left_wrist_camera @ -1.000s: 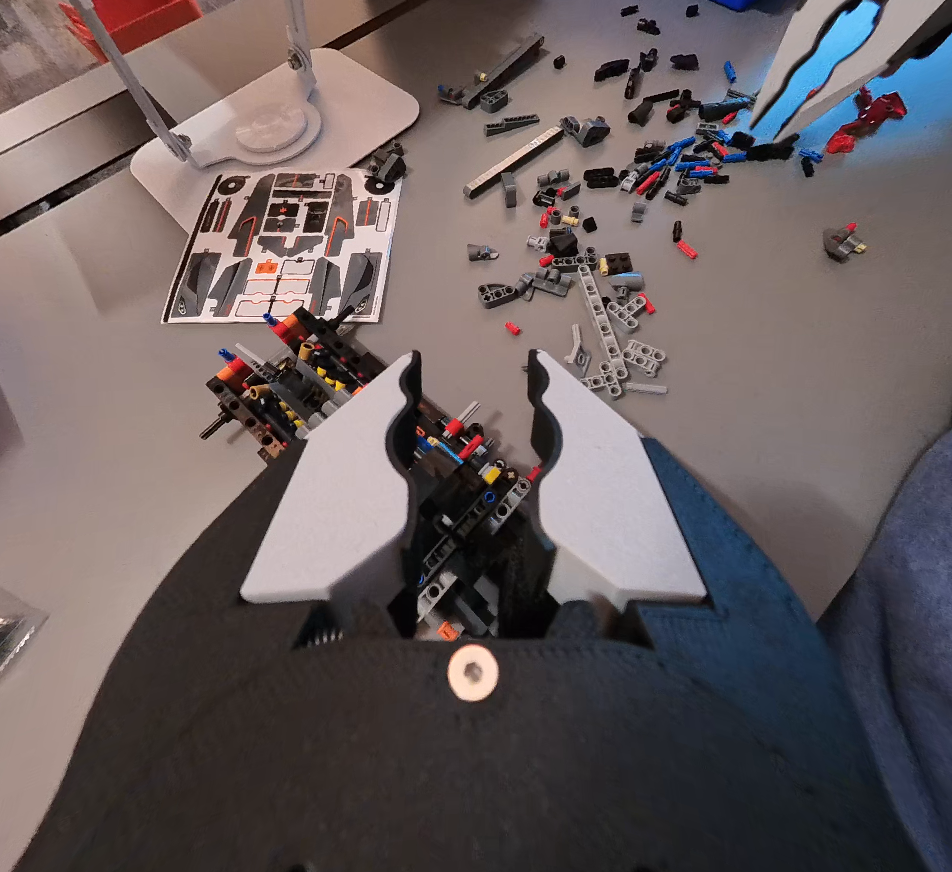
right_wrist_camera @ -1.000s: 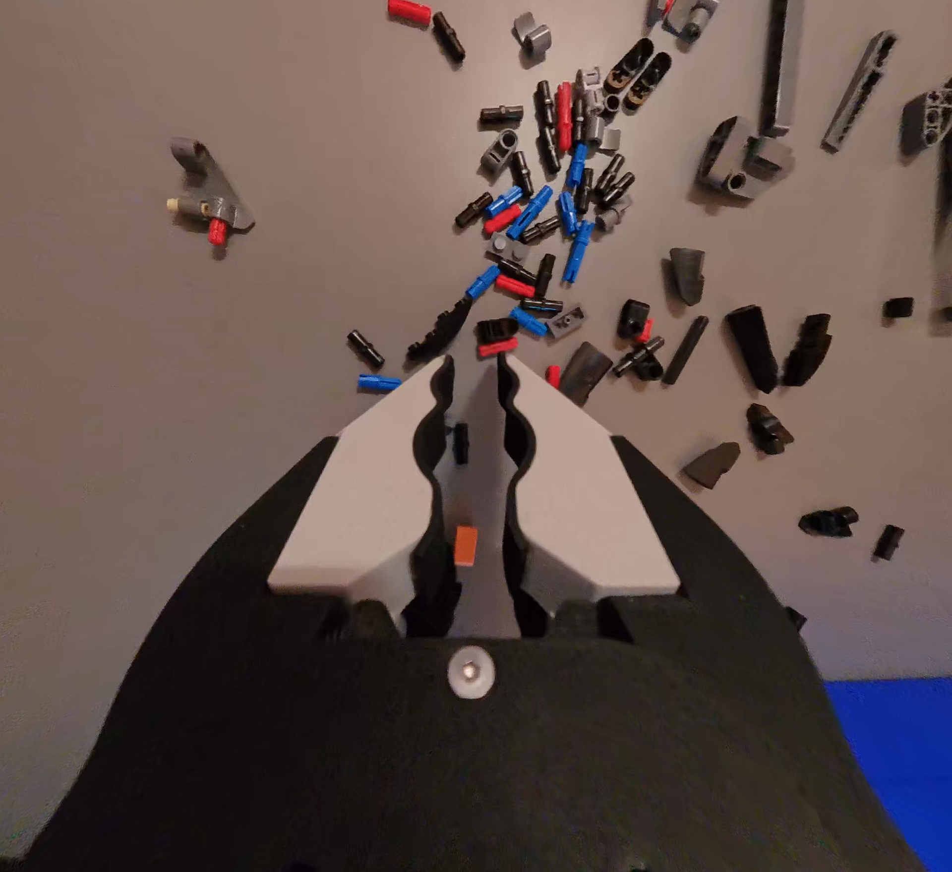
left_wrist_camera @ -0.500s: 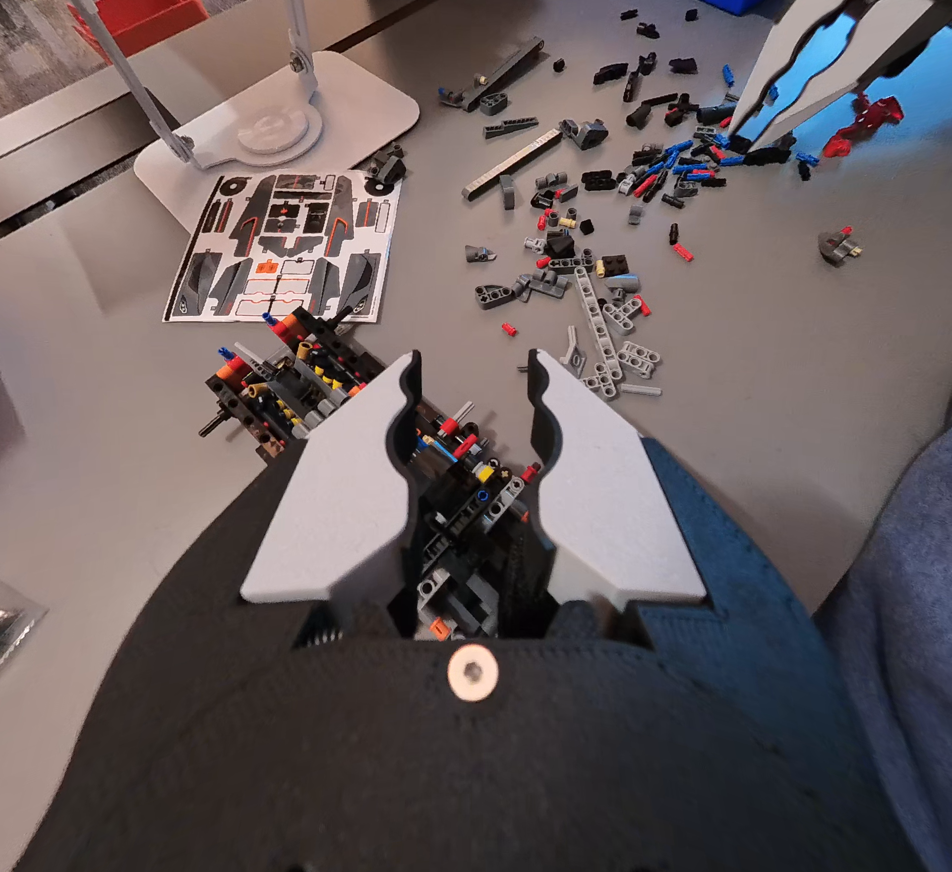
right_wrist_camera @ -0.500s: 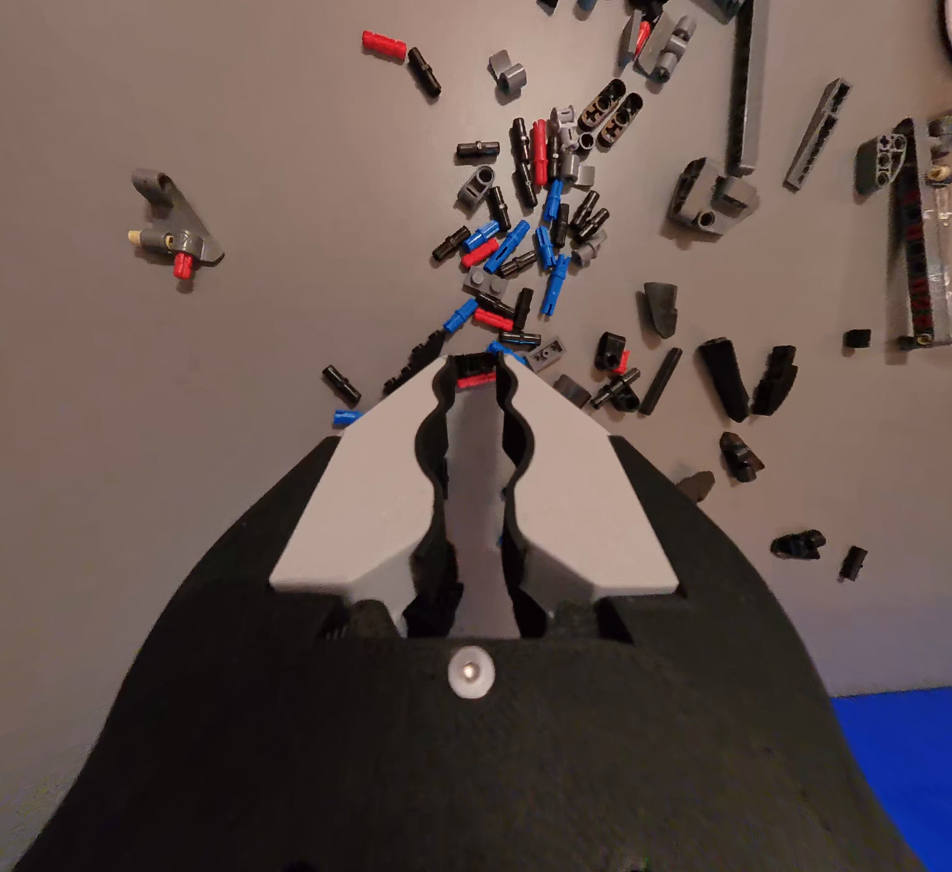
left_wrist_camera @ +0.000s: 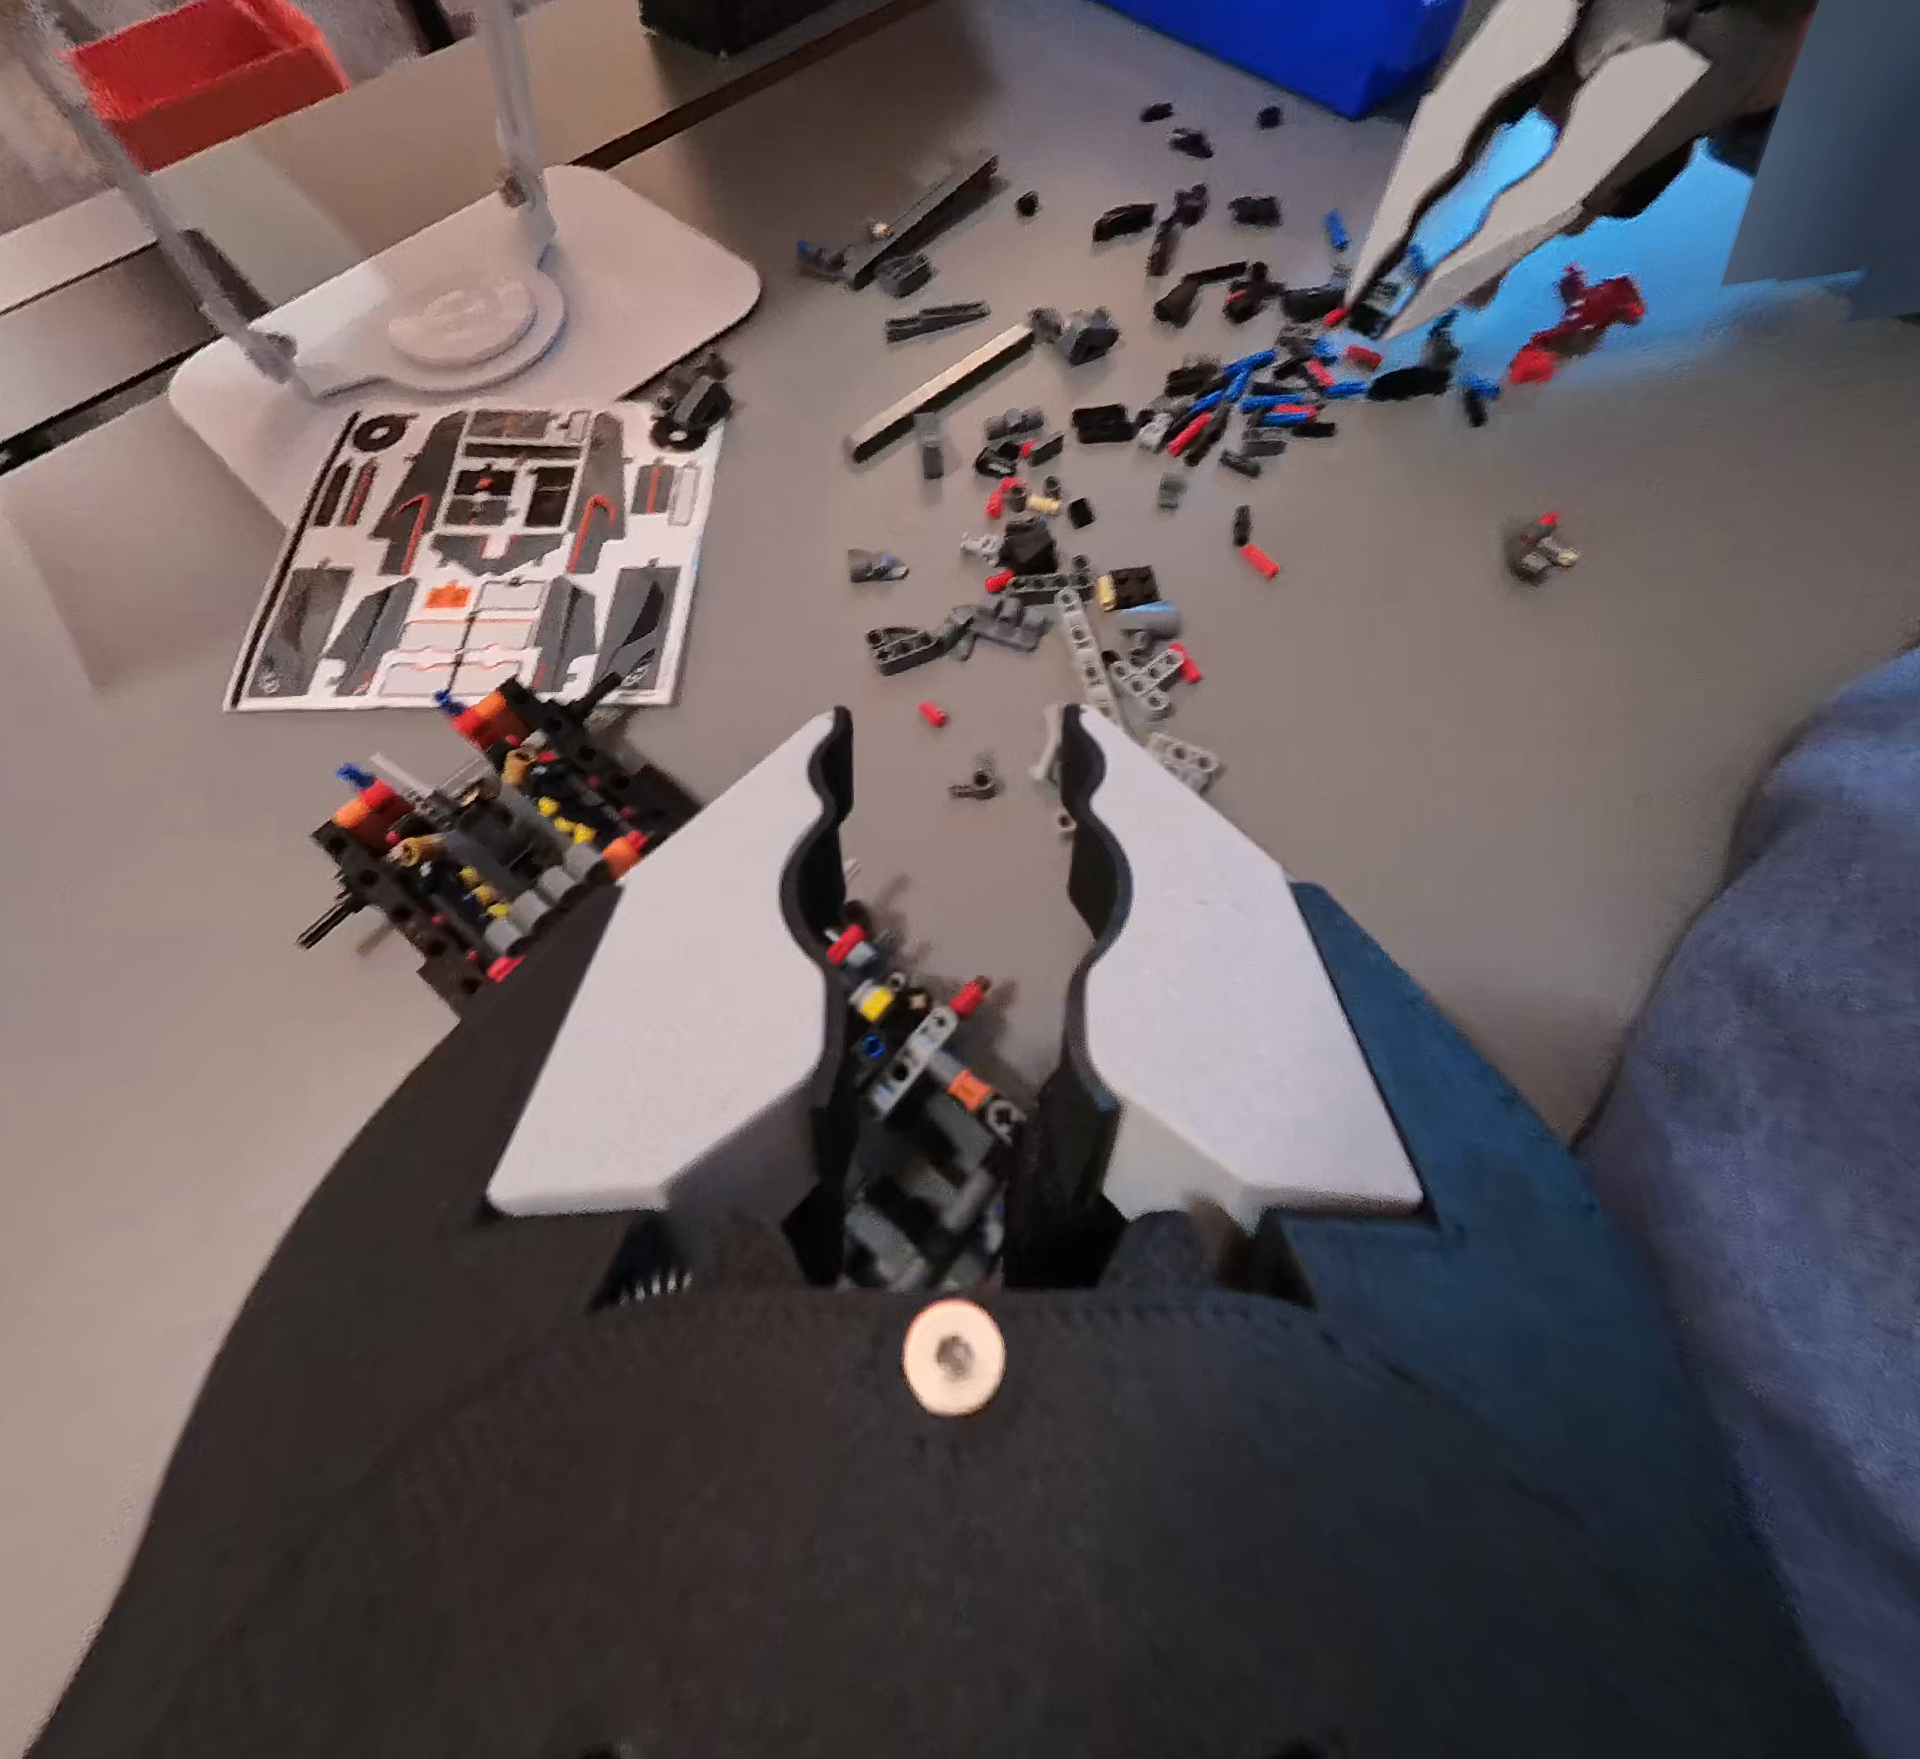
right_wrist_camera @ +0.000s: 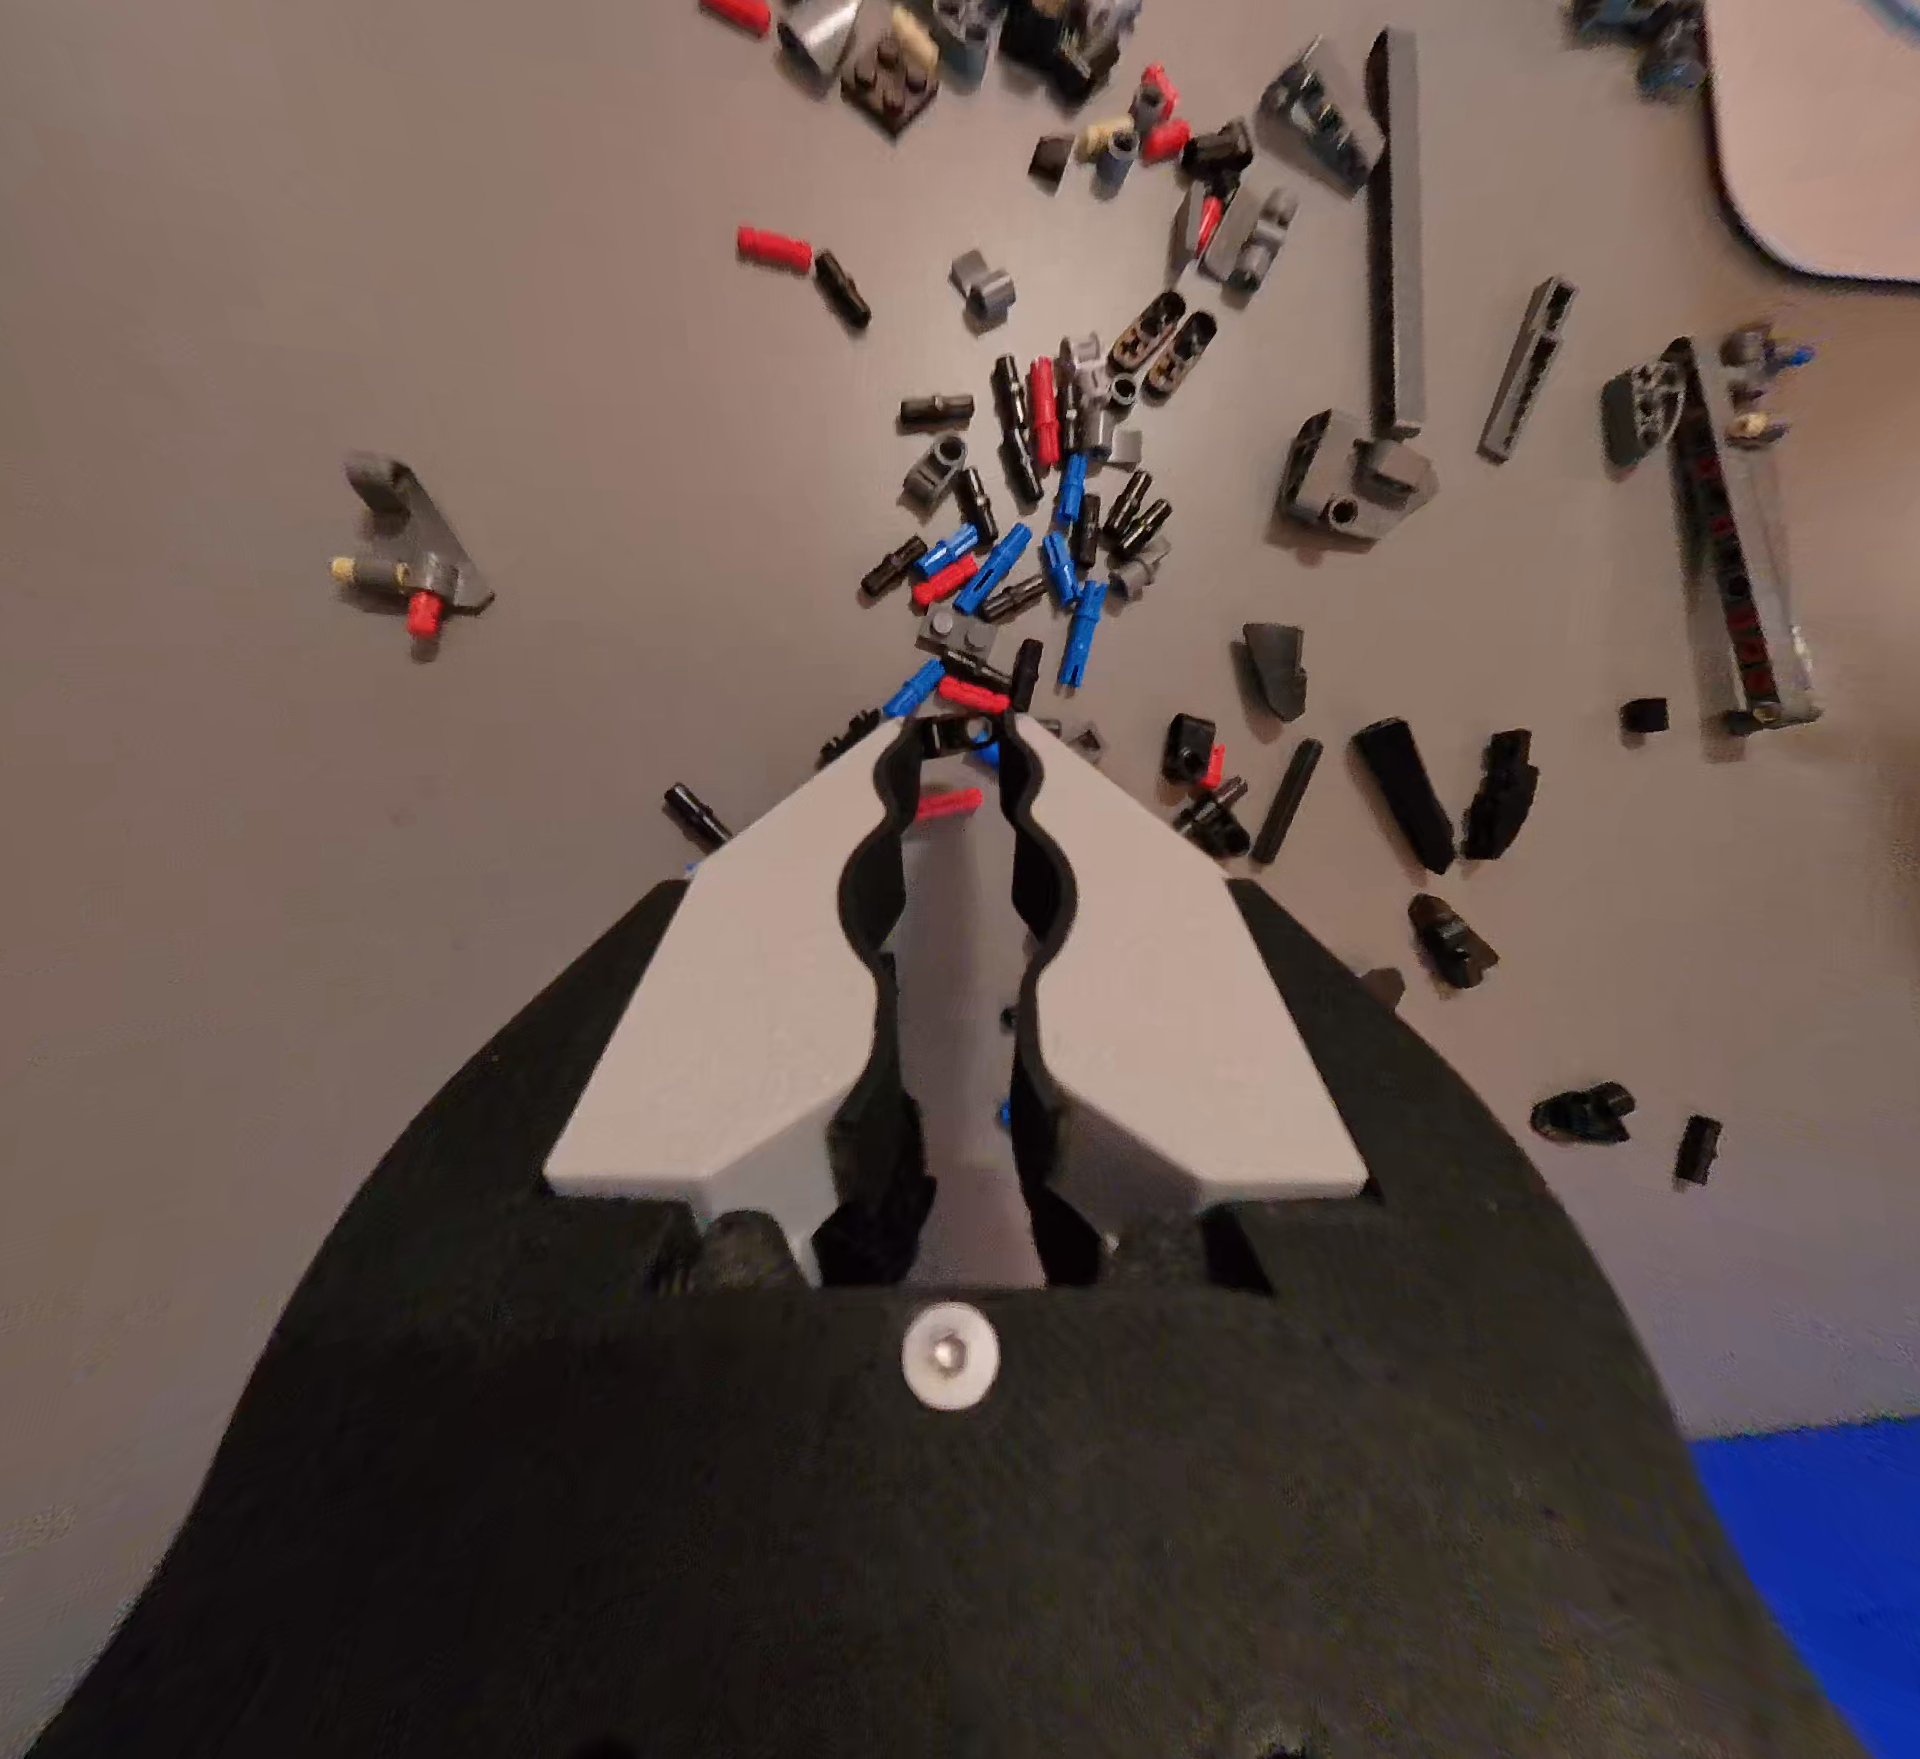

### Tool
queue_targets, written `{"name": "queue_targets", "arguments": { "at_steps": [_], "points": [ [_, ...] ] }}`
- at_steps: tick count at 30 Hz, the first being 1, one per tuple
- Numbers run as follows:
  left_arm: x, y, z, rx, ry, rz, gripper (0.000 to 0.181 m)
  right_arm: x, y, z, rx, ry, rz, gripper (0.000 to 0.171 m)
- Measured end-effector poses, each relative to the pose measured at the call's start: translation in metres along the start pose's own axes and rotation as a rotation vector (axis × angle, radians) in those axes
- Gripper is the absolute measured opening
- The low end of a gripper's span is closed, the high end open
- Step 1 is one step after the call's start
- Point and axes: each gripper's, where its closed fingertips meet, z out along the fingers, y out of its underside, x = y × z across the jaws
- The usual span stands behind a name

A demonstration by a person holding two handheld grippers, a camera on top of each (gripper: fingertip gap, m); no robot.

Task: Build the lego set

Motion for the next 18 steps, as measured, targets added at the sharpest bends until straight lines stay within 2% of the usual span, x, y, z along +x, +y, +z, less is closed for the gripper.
{"name": "queue_targets", "arguments": {
  "at_steps": [5,9,18],
  "points": [
    [0.015,-0.003,0.006,-0.029,-0.006,0.074,0.038,-0.002,-0.003,-0.003,0.033,-0.004,0.004,0.012],
    [0.016,0.001,0.011,-0.034,0.004,0.055,0.037,-0.011,0.001,0.003,0.011,-0.031,-0.01,0.012],
    [0.012,0.0,0.016,-0.03,0.004,0.036,0.037,-0.037,-0.019,0.015,0.053,-0.11,-0.073,0.012]
  ]
}}
